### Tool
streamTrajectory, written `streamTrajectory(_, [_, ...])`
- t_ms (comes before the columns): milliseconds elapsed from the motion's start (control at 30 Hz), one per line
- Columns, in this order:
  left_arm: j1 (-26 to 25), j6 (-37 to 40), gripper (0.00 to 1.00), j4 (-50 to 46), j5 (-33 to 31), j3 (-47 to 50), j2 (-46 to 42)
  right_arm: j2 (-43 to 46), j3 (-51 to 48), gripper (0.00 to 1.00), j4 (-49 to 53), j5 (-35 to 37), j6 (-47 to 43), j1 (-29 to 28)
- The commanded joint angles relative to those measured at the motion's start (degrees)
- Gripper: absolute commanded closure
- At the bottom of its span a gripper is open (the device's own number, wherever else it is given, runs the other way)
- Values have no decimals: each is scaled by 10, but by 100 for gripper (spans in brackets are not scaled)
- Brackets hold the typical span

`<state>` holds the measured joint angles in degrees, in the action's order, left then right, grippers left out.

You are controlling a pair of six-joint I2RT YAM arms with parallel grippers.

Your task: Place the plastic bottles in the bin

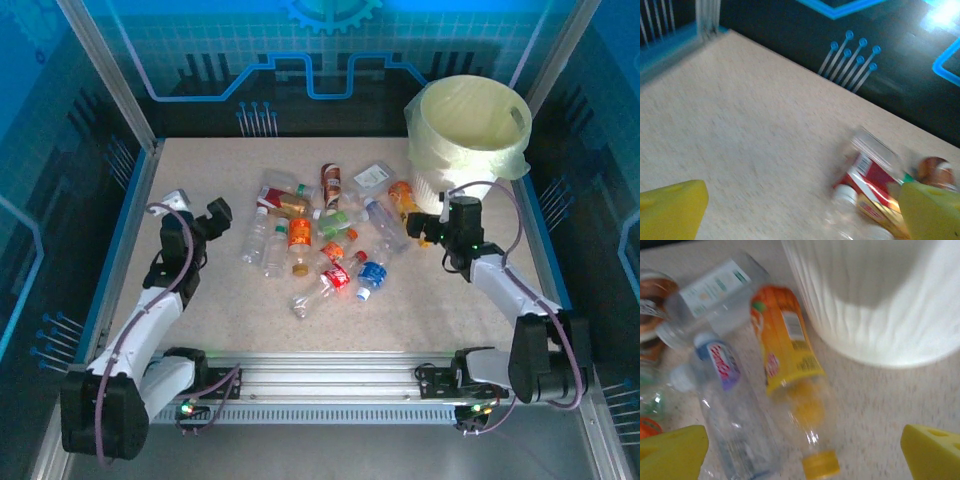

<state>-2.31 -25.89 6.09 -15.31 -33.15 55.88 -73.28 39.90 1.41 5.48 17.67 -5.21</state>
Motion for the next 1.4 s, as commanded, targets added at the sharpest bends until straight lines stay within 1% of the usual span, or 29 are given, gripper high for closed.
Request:
streamTrajectory(0, [2, -125, 1, -125, 89, -25, -3, -41, 21, 0, 60, 2, 80, -5])
streamTrajectory(100, [2, -146, 1, -125, 120, -23, 0, -80, 42, 0, 62, -6, 103, -1])
streamTrajectory(233, [2, -142, 1, -116, 128, -18, 5, -130, 70, 8, 61, -12, 118, -1])
streamTrajectory(367, [2, -130, 1, -120, 136, -19, 16, -165, 83, 11, 39, -19, 123, -4])
streamTrajectory(600, [2, -121, 1, -116, 145, -15, 27, -225, 131, 12, 49, -16, 109, -24])
streamTrajectory(733, [2, -108, 1, -112, 156, -17, 27, -247, 146, 12, 51, 2, 108, -41])
streamTrajectory(833, [2, -99, 1, -109, 162, -17, 25, -256, 148, 17, 48, 22, 109, -52])
streamTrajectory(933, [2, -94, 1, -107, 172, -16, 26, -258, 145, 26, 45, 27, 113, -56])
streamTrajectory(1067, [2, -90, 1, -107, 186, -17, 29, -239, 127, 36, 40, 31, 113, -63])
streamTrajectory(1233, [2, -98, 1, -108, 203, -17, 32, -194, 108, 44, 67, 40, 92, -73])
streamTrajectory(1367, [1, -113, 1, -119, 214, -22, 33, -130, 69, 48, 96, 45, 77, -79])
